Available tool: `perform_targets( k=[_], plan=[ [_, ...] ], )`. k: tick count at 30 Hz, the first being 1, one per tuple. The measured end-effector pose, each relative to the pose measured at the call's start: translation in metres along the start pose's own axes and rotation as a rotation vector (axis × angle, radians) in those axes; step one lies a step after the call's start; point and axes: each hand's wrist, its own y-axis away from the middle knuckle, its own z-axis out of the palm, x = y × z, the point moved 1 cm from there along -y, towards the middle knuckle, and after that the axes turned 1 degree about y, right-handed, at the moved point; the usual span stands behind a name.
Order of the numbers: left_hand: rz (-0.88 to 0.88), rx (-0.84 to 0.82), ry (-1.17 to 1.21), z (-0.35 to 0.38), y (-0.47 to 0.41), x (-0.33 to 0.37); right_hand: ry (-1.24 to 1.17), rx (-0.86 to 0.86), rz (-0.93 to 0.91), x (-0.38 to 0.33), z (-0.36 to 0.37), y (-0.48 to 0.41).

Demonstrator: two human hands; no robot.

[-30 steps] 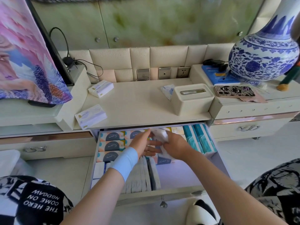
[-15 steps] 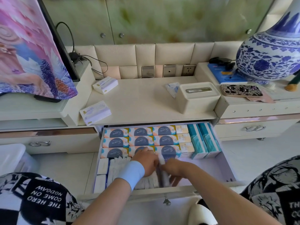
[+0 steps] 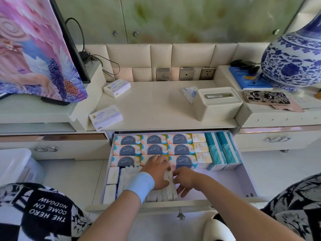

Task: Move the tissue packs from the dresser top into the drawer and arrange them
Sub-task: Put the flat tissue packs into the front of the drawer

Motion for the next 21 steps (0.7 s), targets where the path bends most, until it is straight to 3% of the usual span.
perform_targets(
  k=[3,6,12,17,21],
  plan=[
    [-0.034,0.024,0.082,-0.011,-0.007,0.001,0.176,0.128,-0.022,-0.007,-0.006,0.001],
    [-0.087,0.105,0.212,-0.029,-0.023,0.002,0.425,0.409,-0.122,-0.024,-0.024,0.005],
    [-0.08,0.179,0.206,-0.091,-0.077,-0.005,0.359,0.735,-0.318,-0.07,-0.081,0.006],
    [-0.129,0.174,0.115,-0.138,-0.127,-0.034,0.321,0.823,-0.341,-0.117,-0.131,-0.019],
    [-0.231,0.152,0.157,-0.155,-0.165,-0.067,0.411,0.847,-0.25,-0.149,-0.164,-0.053]
  ],
)
